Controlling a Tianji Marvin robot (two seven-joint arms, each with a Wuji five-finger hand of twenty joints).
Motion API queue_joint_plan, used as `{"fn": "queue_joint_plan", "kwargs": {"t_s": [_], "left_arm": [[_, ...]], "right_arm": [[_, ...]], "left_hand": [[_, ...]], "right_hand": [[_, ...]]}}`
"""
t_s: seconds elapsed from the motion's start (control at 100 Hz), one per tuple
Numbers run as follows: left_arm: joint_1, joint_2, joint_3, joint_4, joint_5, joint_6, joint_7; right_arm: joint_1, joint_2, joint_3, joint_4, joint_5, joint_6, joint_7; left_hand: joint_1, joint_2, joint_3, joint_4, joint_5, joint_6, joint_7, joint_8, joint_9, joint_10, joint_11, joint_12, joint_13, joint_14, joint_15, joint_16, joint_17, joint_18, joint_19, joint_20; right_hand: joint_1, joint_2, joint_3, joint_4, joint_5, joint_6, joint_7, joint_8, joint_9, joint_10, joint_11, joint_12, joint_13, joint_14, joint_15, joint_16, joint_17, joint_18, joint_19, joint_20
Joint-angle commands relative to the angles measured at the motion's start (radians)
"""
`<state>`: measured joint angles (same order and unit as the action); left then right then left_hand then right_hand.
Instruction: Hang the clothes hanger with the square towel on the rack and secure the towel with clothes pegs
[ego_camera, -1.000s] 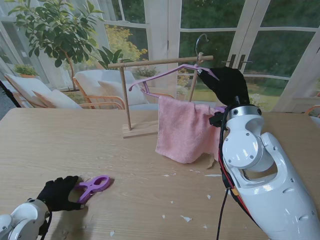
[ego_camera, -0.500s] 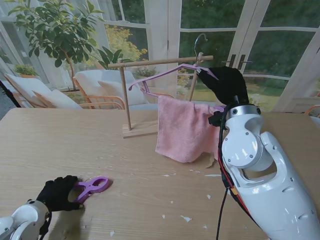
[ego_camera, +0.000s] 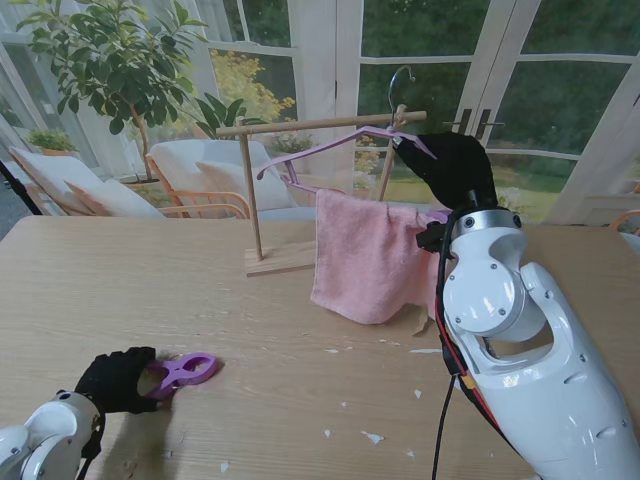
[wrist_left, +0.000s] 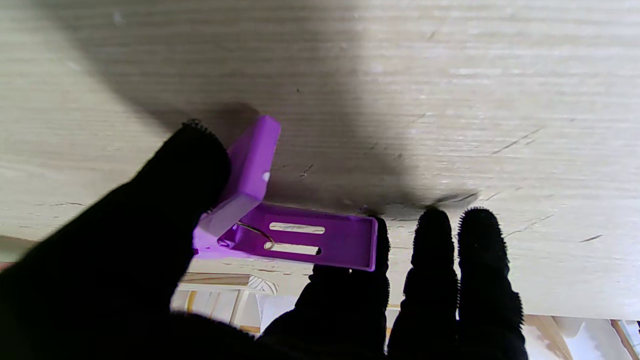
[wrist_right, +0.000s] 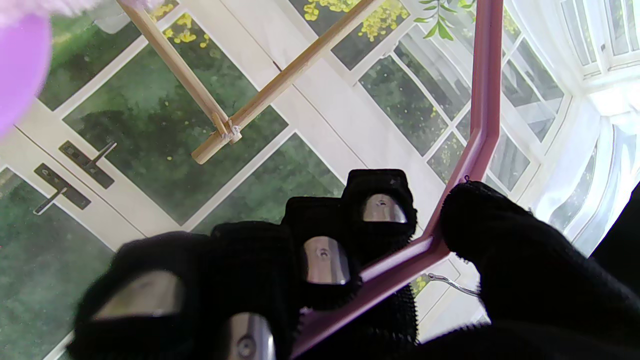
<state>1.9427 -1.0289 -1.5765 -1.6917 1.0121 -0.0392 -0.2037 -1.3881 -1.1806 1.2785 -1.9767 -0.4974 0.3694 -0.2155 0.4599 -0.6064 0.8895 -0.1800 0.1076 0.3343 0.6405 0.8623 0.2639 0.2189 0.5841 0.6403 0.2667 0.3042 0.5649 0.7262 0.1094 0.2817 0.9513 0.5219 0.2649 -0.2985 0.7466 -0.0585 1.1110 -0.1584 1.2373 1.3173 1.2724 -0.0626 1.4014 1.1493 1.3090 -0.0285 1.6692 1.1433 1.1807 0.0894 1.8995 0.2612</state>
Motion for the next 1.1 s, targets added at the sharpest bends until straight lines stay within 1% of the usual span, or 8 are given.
{"fn": "queue_joint_plan", "kwargs": {"t_s": [0.0,0.18,0.24,0.29,0.49,0.69,0.85,1.09], "left_arm": [[0.017,-0.008,0.011,0.028,-0.001,-0.006,-0.012],[0.019,-0.014,0.004,0.027,-0.011,-0.015,0.032],[0.021,-0.016,0.0,0.024,-0.012,-0.019,0.047],[0.022,-0.018,-0.003,0.02,-0.017,-0.022,0.057],[0.031,-0.024,-0.019,-0.005,-0.025,-0.034,0.09],[0.035,-0.032,-0.026,-0.019,-0.033,-0.041,0.136],[0.04,-0.039,-0.039,-0.052,-0.039,-0.053,0.173],[0.021,-0.044,-0.061,-0.167,-0.027,-0.073,0.178]], "right_arm": [[0.001,-0.009,-0.001,-0.009,0.001,0.003,0.011],[0.0,-0.008,-0.001,-0.009,0.0,0.004,0.013],[-0.001,-0.008,-0.001,-0.01,0.0,0.004,0.012],[-0.001,-0.008,0.0,-0.01,0.0,0.004,0.012],[-0.003,-0.008,0.002,-0.012,-0.001,0.003,0.014],[-0.003,-0.007,0.003,-0.012,-0.002,0.002,0.014],[-0.002,-0.006,-0.001,-0.01,-0.009,0.002,0.018],[0.014,-0.01,-0.037,-0.009,-0.022,0.037,0.013]], "left_hand": [[0.112,0.078,0.136,0.077,0.014,0.015,0.206,0.014,0.184,-0.065,0.214,0.059,0.127,0.003,0.111,0.031,0.02,0.025,0.052,-0.004],[0.195,0.091,0.134,0.074,0.063,0.013,0.281,-0.011,0.26,-0.062,0.239,0.062,0.194,0.01,0.15,0.042,0.07,0.044,0.088,0.012],[0.255,0.08,0.101,0.031,0.086,0.006,0.3,-0.029,0.295,-0.061,0.234,0.096,0.218,0.013,0.159,0.04,0.089,0.052,0.101,0.02],[0.288,0.072,0.088,0.012,0.096,0.006,0.304,-0.036,0.308,-0.06,0.218,0.117,0.228,0.017,0.16,0.037,0.098,0.056,0.105,0.022],[0.429,0.038,0.019,-0.027,0.139,0.006,0.32,-0.053,0.407,-0.053,0.14,0.172,0.285,0.032,0.186,0.038,0.155,0.077,0.144,0.039],[0.514,0.02,-0.016,-0.022,0.185,-0.002,0.35,-0.086,0.509,-0.056,0.052,0.212,0.362,0.044,0.213,0.041,0.235,0.106,0.193,0.056],[0.523,0.019,-0.017,-0.02,0.198,-0.003,0.36,-0.094,0.524,-0.052,0.05,0.219,0.369,0.051,0.215,0.042,0.236,0.115,0.193,0.055],[0.529,0.024,-0.027,-0.019,0.196,-0.002,0.365,-0.101,0.523,-0.048,0.04,0.224,0.362,0.055,0.211,0.042,0.224,0.12,0.191,0.056]], "right_hand": [[0.037,0.098,0.099,0.097,0.105,-0.025,0.015,0.023,0.088,0.046,0.056,0.01,0.004,-0.043,0.167,0.051,0.068,-0.134,0.195,0.956],[0.037,0.098,0.098,0.097,0.105,-0.025,0.015,0.023,0.088,0.046,0.056,0.01,0.004,-0.044,0.167,0.051,0.068,-0.134,0.195,0.956],[0.037,0.098,0.098,0.097,0.105,-0.025,0.015,0.023,0.088,0.046,0.056,0.01,0.004,-0.043,0.167,0.05,0.068,-0.134,0.195,0.956],[0.037,0.098,0.098,0.097,0.105,-0.025,0.015,0.023,0.088,0.046,0.056,0.01,0.004,-0.043,0.167,0.051,0.068,-0.134,0.195,0.956],[0.038,0.098,0.099,0.097,0.104,-0.025,0.016,0.023,0.088,0.046,0.056,0.01,0.004,-0.044,0.167,0.051,0.068,-0.134,0.195,0.956],[0.038,0.098,0.098,0.097,0.104,-0.024,0.016,0.023,0.088,0.046,0.056,0.009,0.004,-0.043,0.167,0.051,0.068,-0.134,0.195,0.956],[0.038,0.098,0.098,0.097,0.104,-0.024,0.017,0.023,0.088,0.048,0.057,0.009,0.004,-0.044,0.168,0.051,0.067,-0.134,0.195,0.956],[0.04,0.097,0.098,0.098,0.104,-0.022,0.018,0.022,0.089,0.047,0.057,0.009,0.004,-0.045,0.168,0.052,0.068,-0.134,0.195,0.958]]}}
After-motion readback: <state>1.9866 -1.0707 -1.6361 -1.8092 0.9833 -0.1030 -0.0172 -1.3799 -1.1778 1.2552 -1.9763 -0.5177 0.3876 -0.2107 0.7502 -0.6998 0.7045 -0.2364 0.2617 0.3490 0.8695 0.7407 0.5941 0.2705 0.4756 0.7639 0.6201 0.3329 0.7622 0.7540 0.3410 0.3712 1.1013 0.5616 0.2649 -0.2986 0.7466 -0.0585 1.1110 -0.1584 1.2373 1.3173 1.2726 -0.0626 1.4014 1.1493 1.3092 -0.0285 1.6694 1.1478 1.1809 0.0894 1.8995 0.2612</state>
